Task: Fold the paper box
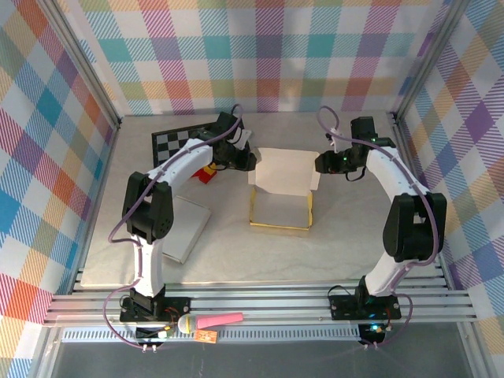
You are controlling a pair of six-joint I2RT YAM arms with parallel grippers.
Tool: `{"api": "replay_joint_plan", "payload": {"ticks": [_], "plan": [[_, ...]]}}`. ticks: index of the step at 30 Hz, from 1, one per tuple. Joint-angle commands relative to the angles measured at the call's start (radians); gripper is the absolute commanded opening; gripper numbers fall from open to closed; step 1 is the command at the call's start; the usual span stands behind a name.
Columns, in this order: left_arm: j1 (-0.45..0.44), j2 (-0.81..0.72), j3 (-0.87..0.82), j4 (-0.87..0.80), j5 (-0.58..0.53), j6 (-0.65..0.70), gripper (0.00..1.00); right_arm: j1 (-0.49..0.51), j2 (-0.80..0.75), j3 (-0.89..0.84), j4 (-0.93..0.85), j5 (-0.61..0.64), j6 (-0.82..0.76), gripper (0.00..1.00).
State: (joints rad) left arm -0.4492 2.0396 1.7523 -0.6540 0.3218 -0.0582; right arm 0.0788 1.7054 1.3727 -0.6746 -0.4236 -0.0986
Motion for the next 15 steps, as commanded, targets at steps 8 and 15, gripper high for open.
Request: {"api": "replay_joint_plan", "payload": {"ticks": [8,15], "plan": [[-0.022,0.002,0.045,-0.02,-0.021,0.013,0.18,0.047,0.016,0.046,-0.031,0.051,-0.026,0.21],[-0.037,-0.009,0.033,-0.018,-0.086,-0.006,0.14,0.091,0.036,0.073,-0.027,0.144,-0.007,0.15]]}}
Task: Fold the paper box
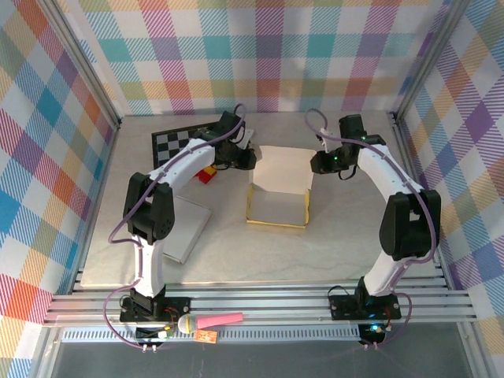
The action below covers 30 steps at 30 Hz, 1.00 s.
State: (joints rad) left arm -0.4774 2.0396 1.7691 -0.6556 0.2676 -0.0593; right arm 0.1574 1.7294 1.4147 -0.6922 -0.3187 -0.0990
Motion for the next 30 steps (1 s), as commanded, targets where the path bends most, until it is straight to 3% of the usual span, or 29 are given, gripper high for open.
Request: {"api": "replay_joint_plan", "payload": {"ticks": [1,6,13,18,23,30], "plan": [[-0.01,-0.011,0.011,-0.014,-0.041,-0.01,0.12,0.017,0.01,0.033,-0.007,0.054,-0.007,0.12],[-0.023,-0.028,-0.007,0.007,-0.106,-0.047,0.04,0.062,0.013,0.065,-0.013,0.167,0.051,0.0],[-0.036,-0.069,-0.063,0.089,-0.191,-0.142,0.0,0.145,-0.024,0.058,0.073,0.331,0.176,0.0],[-0.036,-0.162,-0.221,0.356,-0.225,-0.21,0.0,0.177,-0.03,0.033,0.171,0.429,0.299,0.0],[-0.036,-0.242,-0.399,0.715,-0.206,-0.213,0.0,0.197,-0.123,-0.172,0.526,0.42,0.37,0.0],[-0.035,-0.21,-0.468,0.869,-0.135,-0.238,0.0,0.213,-0.145,-0.324,0.738,0.381,0.446,0.0]]}}
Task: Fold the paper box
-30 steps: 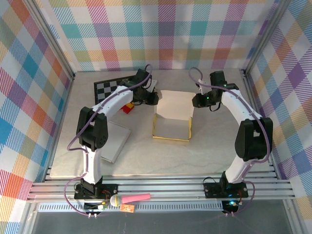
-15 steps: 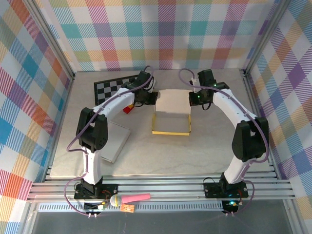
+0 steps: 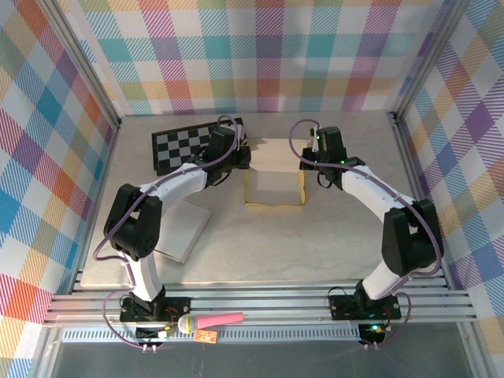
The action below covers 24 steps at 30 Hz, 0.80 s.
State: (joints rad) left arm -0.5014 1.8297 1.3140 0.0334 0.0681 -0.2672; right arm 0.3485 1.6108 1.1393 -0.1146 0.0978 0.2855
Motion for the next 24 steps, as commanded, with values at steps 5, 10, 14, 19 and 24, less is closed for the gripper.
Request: {"api": "replay_joint_plan", "payload": {"ticks": [5,10,14,19,24], "plan": [[-0.009,-0.001,-0.11,0.319,0.073,-0.066,0.0,0.051,-0.053,-0.182,0.329,-0.04,0.053,0.0],[-0.009,-0.005,-0.191,0.427,0.088,-0.083,0.01,0.079,-0.089,-0.259,0.384,-0.016,0.031,0.0],[-0.011,-0.026,-0.256,0.474,0.088,-0.077,0.04,0.114,-0.113,-0.29,0.381,0.026,-0.019,0.0],[-0.012,-0.069,-0.349,0.521,0.084,-0.063,0.1,0.144,-0.152,-0.36,0.399,0.075,-0.049,0.0],[-0.027,-0.12,-0.423,0.544,0.05,-0.043,0.14,0.18,-0.194,-0.402,0.388,0.114,-0.076,0.02]]}}
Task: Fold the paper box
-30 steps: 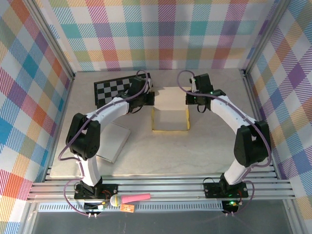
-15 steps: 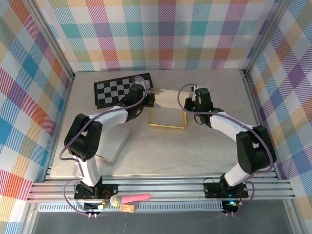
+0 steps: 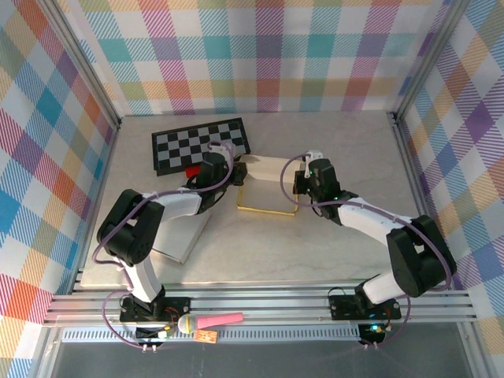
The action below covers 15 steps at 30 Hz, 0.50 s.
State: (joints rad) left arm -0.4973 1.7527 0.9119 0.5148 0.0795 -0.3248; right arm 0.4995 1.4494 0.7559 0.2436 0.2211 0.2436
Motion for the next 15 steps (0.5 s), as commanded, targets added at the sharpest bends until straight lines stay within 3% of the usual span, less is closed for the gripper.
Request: {"api": "replay_joint_plan", "payload": {"ticks": [1,9,12,15], "plan": [[-0.033,-0.047,-0.029,0.059,0.037,0.019,0.14,0.033,-0.039,-0.025,0.02,-0.007,-0.032,0.03],[-0.07,-0.091,-0.135,0.059,-0.011,0.041,0.16,0.074,-0.096,-0.025,-0.121,0.032,0.038,0.13],[-0.073,-0.097,-0.138,0.019,-0.02,0.051,0.14,0.079,-0.138,0.051,-0.28,0.006,0.108,0.23],[-0.073,-0.108,-0.137,0.015,-0.032,0.059,0.14,0.078,-0.173,0.146,-0.463,-0.025,0.192,0.42]]}}
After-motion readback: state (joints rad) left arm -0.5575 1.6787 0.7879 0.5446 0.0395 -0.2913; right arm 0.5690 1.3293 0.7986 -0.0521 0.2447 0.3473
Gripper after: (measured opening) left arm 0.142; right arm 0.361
